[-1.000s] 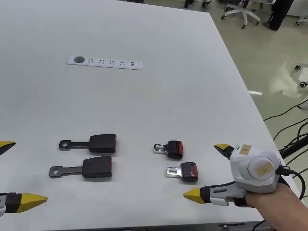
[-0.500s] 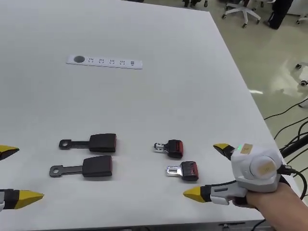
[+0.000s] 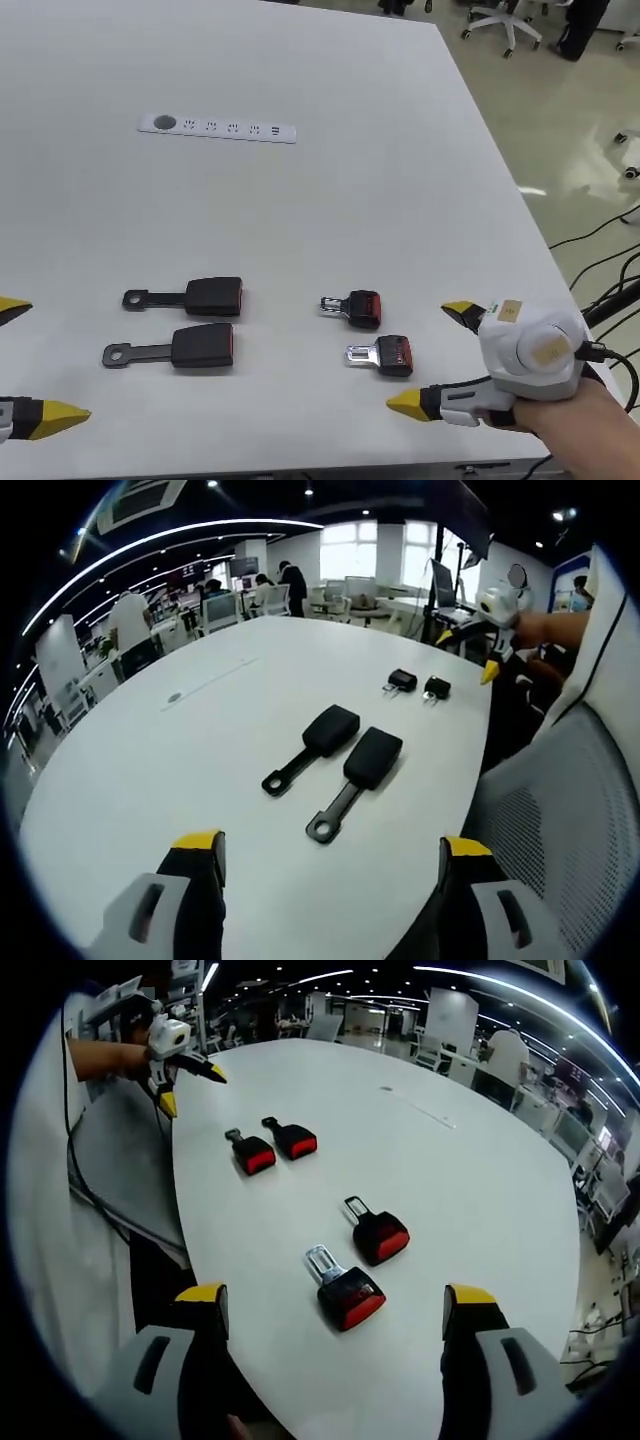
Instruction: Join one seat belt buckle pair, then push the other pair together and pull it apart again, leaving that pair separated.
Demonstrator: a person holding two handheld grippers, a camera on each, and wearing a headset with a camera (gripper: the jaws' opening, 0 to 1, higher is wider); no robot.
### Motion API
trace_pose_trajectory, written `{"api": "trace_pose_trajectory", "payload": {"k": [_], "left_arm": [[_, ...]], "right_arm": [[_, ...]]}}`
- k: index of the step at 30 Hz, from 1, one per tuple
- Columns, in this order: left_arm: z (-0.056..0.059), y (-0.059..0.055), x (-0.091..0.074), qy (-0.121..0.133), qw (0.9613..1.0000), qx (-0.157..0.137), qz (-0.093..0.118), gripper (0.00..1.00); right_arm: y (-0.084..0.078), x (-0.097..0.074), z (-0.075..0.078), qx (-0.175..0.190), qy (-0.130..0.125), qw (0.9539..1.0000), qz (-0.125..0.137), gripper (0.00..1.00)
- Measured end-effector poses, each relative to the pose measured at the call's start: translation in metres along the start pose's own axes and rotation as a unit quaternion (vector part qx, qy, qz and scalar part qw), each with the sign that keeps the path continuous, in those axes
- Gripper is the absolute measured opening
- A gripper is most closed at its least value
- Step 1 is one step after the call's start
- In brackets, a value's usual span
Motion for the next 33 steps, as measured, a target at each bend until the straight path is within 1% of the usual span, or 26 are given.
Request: {"api": "trace_pose_trajectory", "payload": {"k": [1,2,3,5,8,11,13,15,16,20,24,25,27,28,31,33], "left_arm": [[-0.001,-0.001,0.001,0.001,1.0000,0.000,-0.004,0.89],[-0.004,-0.003,0.000,0.012,0.9998,-0.002,-0.014,0.89],[-0.009,-0.003,0.000,0.021,0.9996,-0.002,-0.016,0.88],[-0.009,-0.002,0.000,0.011,0.9998,-0.010,-0.009,0.84],[-0.008,-0.003,0.001,0.011,0.9998,0.004,-0.016,0.83],[-0.009,-0.002,0.002,0.011,0.9998,0.004,-0.017,0.83],[-0.008,0.001,0.002,0.015,0.9997,0.008,-0.020,0.83],[-0.010,0.000,0.004,0.017,0.9994,0.015,-0.028,0.82],[-0.009,0.002,0.006,0.015,0.9992,0.018,-0.031,0.80],[-0.009,0.003,0.008,0.011,0.9992,0.023,-0.031,0.80],[-0.008,0.006,0.013,0.006,0.9990,0.029,-0.034,0.79],[-0.008,0.007,0.016,0.003,0.9987,0.035,-0.036,0.79],[-0.009,0.008,0.021,0.000,0.9983,0.039,-0.043,0.78],[-0.008,0.007,0.024,-0.007,0.9982,0.041,-0.044,0.76],[-0.006,0.014,0.030,-0.017,0.9976,0.051,-0.043,0.74],[-0.007,0.018,0.037,-0.018,0.9972,0.058,-0.044,0.73]], "right_arm": [[0.000,0.000,0.000,-0.003,0.002,1.0000,-0.003,0.86],[-0.001,0.000,-0.001,-0.004,0.003,1.0000,-0.005,0.85],[-0.002,0.001,0.000,-0.004,0.003,1.0000,-0.008,0.85],[-0.003,0.001,0.001,-0.005,0.003,1.0000,-0.007,0.85],[-0.003,0.002,0.002,-0.008,0.004,0.9999,-0.011,0.83],[-0.003,0.003,0.003,-0.011,0.005,0.9999,-0.011,0.82],[-0.003,0.004,0.002,-0.013,0.010,0.9998,-0.014,0.80],[-0.002,0.005,0.003,-0.018,0.009,0.9997,-0.016,0.79],[-0.002,0.006,0.003,-0.022,0.011,0.9995,-0.019,0.79],[-0.001,0.009,0.005,-0.029,0.015,0.9992,-0.023,0.77],[0.002,0.012,0.003,-0.038,0.024,0.9988,-0.019,0.76],[0.002,0.014,0.002,-0.041,0.031,0.9985,-0.021,0.74],[0.002,0.016,0.003,-0.046,0.034,0.9980,-0.027,0.72],[0.002,0.017,0.004,-0.047,0.033,0.9979,-0.028,0.72],[0.001,0.019,0.003,-0.052,0.041,0.9973,-0.032,0.64],[0.001,0.021,0.004,-0.058,0.045,0.9968,-0.032,0.63]]}}
Point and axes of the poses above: the centre of the closed fingertips' face, and the gripper's own axes: x roughly forward along the fingers, z roughly to its right, y roughly out of its top, the point moved 5 cm from there along -x, roughly backward along the fingers, and after that the axes turned 6 degrees about -z, right-handed, at the moved point
